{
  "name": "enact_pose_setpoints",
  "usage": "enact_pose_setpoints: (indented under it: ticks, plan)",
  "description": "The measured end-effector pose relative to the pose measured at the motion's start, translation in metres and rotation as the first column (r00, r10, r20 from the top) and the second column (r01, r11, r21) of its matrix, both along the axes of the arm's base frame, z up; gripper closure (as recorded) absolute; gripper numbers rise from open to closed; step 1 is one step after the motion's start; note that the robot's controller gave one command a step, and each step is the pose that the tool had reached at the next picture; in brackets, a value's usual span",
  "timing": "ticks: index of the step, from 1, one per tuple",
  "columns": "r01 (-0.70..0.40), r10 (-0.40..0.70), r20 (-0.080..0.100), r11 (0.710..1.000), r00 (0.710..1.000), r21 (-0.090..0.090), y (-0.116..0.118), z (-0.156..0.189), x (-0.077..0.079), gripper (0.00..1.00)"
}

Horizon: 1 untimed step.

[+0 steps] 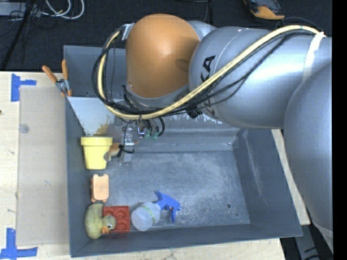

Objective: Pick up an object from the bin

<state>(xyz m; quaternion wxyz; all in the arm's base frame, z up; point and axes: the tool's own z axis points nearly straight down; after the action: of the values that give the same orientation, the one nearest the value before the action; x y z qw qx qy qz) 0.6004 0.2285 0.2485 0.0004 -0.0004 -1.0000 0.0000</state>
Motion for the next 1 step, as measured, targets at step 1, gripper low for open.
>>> enact_pose_setpoints:
  ticks: [1]
  plan:
    - [-0.094,0.094,0.0,0.996,0.996,0.001,-0.0208,-0.0514,-0.0253,0.0]
